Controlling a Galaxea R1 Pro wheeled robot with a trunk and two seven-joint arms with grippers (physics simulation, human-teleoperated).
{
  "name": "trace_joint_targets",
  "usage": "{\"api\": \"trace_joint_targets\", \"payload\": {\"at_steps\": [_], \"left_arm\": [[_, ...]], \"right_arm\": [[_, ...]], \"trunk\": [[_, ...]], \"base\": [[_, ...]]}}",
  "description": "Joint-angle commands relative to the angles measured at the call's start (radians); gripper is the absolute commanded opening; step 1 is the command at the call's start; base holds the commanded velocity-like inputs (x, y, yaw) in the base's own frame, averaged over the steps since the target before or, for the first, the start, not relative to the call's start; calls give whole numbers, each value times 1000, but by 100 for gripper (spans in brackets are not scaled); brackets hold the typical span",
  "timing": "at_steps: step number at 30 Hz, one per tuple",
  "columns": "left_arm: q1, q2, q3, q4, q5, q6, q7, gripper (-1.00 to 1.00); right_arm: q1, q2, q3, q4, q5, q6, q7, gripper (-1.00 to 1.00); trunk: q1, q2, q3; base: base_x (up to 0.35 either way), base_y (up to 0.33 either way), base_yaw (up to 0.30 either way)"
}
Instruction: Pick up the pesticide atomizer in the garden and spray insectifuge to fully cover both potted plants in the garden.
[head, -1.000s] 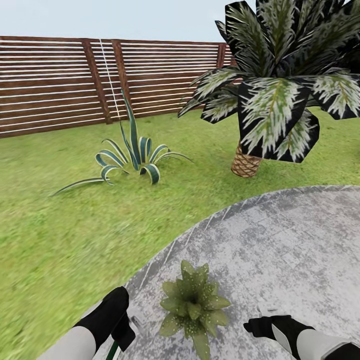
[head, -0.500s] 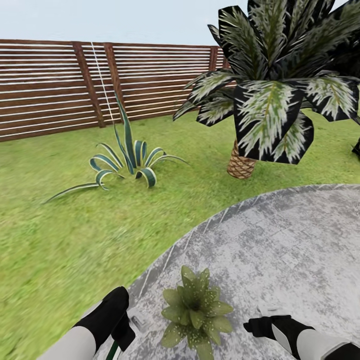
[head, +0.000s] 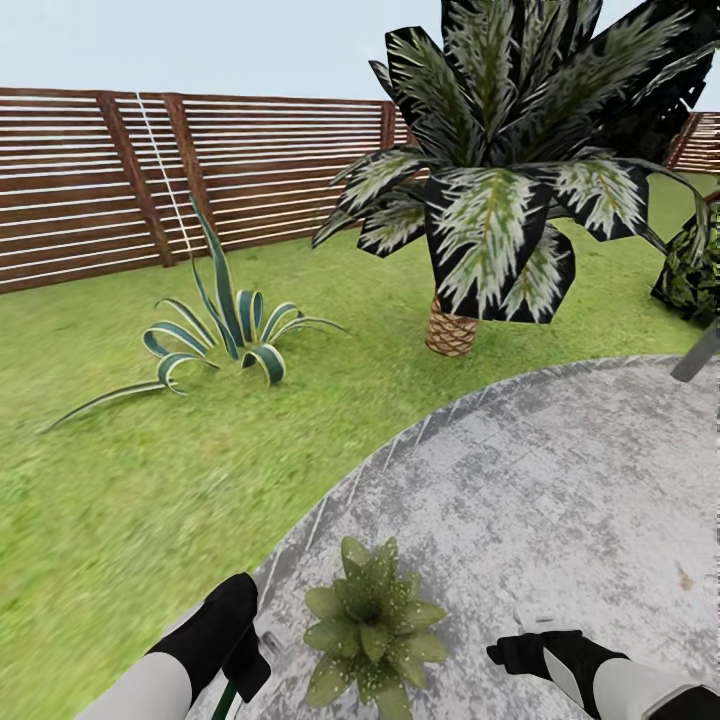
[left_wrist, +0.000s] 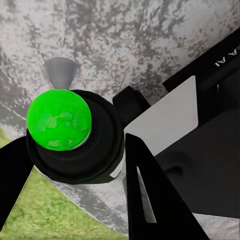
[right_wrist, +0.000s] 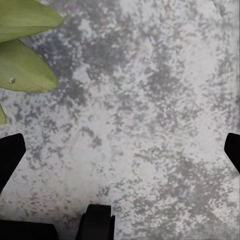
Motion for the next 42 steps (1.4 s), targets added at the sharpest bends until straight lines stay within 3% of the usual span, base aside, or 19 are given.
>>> {"api": "trace_joint_targets", "payload": {"at_steps": [1,12,42], "left_arm": [[0,0,-1,-2,-11,2,-11,-100],[0,-1,-1,-2,-11,2,-11,-100],[-1,3,1,-4,-14,2,-11,-100]], "right_arm": [[-1,0,9,2,-10,1,4,100],[-1,0,12,2,-8,1,4,100],[-1,-1,8,2,-10,1,4,100]], "trunk": [[0,0,0],[0,0,7],[0,0,15]], "base": [[172,152,-197],[185,154,-101],[-27,0,-47]]}}
